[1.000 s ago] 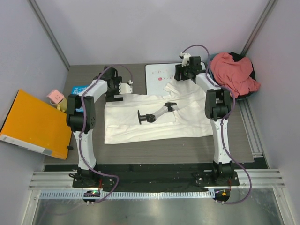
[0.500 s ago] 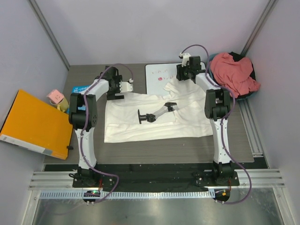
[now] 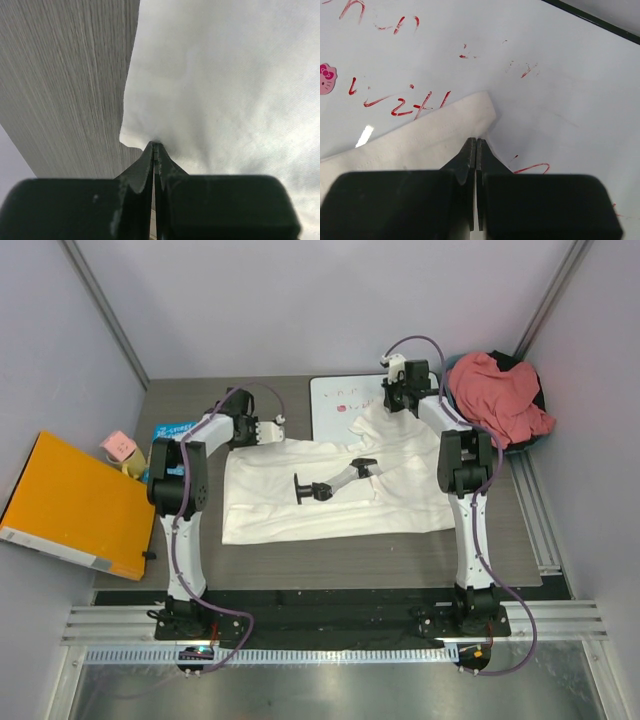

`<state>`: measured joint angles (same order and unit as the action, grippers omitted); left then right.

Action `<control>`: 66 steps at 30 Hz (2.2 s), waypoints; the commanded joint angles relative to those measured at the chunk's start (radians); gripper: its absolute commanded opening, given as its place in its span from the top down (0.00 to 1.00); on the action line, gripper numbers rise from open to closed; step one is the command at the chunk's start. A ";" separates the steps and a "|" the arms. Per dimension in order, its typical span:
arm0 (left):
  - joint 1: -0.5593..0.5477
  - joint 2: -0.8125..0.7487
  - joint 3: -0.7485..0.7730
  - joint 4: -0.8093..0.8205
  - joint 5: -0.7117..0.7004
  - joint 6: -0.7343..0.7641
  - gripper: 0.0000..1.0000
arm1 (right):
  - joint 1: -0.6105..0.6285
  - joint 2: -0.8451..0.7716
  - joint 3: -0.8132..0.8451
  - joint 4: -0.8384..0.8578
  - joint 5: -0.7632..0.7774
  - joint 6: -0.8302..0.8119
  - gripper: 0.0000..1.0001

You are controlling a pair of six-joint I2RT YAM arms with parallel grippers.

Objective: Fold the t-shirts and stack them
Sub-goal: Grap the side of the flattened tshirt furthest away from the robot with both arms

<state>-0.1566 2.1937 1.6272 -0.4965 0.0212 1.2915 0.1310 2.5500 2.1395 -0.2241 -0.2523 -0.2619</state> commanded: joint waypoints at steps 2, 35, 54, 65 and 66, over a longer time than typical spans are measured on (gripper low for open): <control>0.008 -0.068 -0.035 0.013 0.006 -0.030 1.00 | 0.002 -0.094 -0.032 -0.035 0.033 -0.083 0.99; 0.062 0.219 0.494 -0.425 0.299 -0.081 0.33 | 0.001 -0.346 -0.245 -0.023 0.064 -0.223 0.99; 0.038 0.218 0.444 -0.596 0.270 -0.072 1.00 | -0.001 -0.459 -0.329 -0.020 0.084 -0.316 0.99; 0.040 -0.138 0.053 0.040 0.071 -0.189 1.00 | 0.001 -0.619 -0.490 0.002 0.085 -0.358 0.99; 0.040 -0.155 0.037 0.064 0.054 -0.192 1.00 | 0.001 -0.629 -0.510 0.000 0.084 -0.365 0.99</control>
<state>-0.1196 2.1860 1.7157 -0.6823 0.1669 1.1522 0.1307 2.0312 1.6661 -0.2634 -0.1669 -0.5976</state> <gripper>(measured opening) 0.008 0.021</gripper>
